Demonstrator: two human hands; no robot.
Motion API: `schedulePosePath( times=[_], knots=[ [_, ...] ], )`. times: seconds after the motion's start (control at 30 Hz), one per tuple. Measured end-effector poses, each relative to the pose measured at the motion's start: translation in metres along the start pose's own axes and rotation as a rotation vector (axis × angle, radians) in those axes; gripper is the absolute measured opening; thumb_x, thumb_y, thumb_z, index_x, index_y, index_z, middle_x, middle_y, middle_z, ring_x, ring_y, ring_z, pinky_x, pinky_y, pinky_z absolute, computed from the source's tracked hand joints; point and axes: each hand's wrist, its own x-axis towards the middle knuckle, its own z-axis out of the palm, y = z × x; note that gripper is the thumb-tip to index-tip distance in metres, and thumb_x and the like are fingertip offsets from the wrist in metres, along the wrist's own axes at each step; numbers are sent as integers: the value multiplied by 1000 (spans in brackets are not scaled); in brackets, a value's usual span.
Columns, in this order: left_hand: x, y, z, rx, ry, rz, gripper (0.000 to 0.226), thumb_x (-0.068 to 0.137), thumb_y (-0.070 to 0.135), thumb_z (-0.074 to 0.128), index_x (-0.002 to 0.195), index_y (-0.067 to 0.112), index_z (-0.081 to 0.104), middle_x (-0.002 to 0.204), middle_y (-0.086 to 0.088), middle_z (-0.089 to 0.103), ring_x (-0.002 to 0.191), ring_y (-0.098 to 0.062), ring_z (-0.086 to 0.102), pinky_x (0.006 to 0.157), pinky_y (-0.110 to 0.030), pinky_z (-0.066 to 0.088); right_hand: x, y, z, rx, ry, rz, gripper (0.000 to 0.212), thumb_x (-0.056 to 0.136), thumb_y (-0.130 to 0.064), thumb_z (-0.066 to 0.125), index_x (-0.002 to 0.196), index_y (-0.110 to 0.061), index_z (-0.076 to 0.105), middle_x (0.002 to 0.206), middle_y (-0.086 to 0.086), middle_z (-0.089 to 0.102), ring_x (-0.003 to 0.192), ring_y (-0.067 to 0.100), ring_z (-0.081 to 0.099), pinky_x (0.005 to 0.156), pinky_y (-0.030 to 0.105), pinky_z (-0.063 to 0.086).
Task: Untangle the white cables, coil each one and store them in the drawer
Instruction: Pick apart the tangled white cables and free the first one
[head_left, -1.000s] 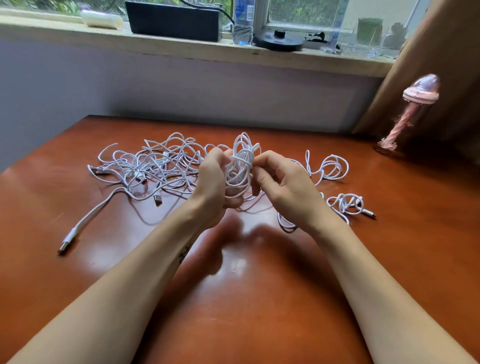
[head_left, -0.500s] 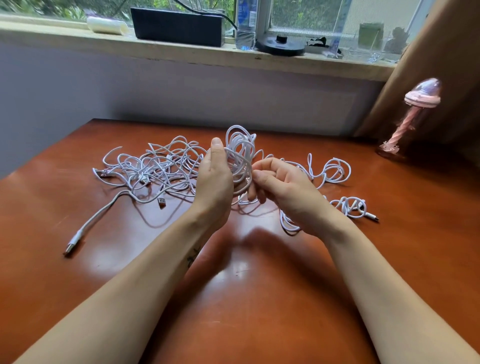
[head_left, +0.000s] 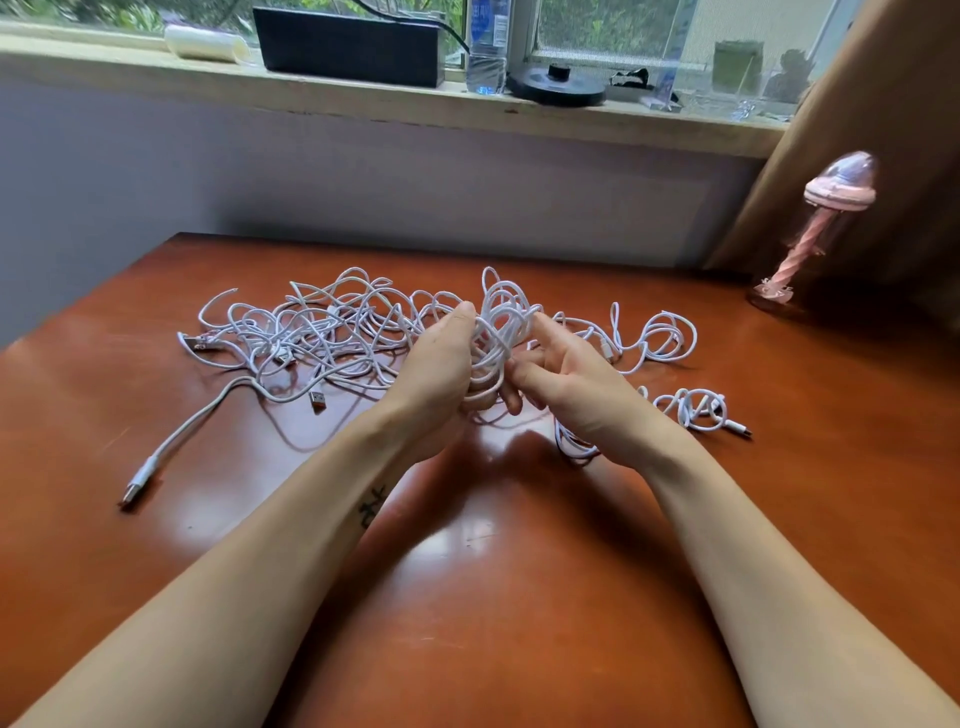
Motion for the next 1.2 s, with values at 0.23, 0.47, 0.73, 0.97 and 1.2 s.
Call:
schedulePosePath(
  times=[0.23, 0.47, 0.73, 0.97, 1.2],
  knots=[
    [1, 1, -3, 136, 30, -74, 36, 100, 31, 42, 84, 9, 66, 66, -18, 60, 52, -25, 53, 47, -25, 28, 2, -2, 1, -47, -7, -58, 22, 105, 1, 47, 124, -5, 55, 72, 13, 54, 67, 15, 50, 76, 21, 43],
    [4, -1, -6, 75, 14, -131, 31, 97, 27, 49, 79, 7, 65, 61, -18, 59, 58, -26, 47, 53, -29, 29, 2, -3, 0, -9, 8, -56, 19, 104, 1, 50, 123, -1, 52, 68, 9, 57, 67, 17, 53, 76, 25, 47],
    [3, -1, -8, -31, -44, -144, 15, 102, 21, 51, 114, 14, 56, 67, -11, 52, 40, -13, 46, 35, -15, 25, 3, -5, 0, 42, 135, -57, 13, 103, 1, 52, 112, 9, 49, 63, 7, 56, 61, 12, 51, 67, 19, 44],
    [-3, 5, -2, -38, 37, -35, 67, 103, 66, 19, 92, 11, 57, 65, -13, 63, 46, -21, 56, 35, -19, 33, 3, -8, 2, 118, 179, -57, 8, 102, 4, 49, 101, -2, 44, 54, -8, 57, 51, 5, 49, 57, 15, 41],
    [-2, 1, -3, 237, -133, 153, 53, 93, 59, 53, 102, 11, 70, 87, -2, 70, 83, -16, 63, 68, -33, 49, 6, -4, -4, 127, 360, -15, 9, 100, 3, 51, 100, -5, 48, 53, -4, 55, 50, 6, 46, 55, 16, 41]
  ],
)
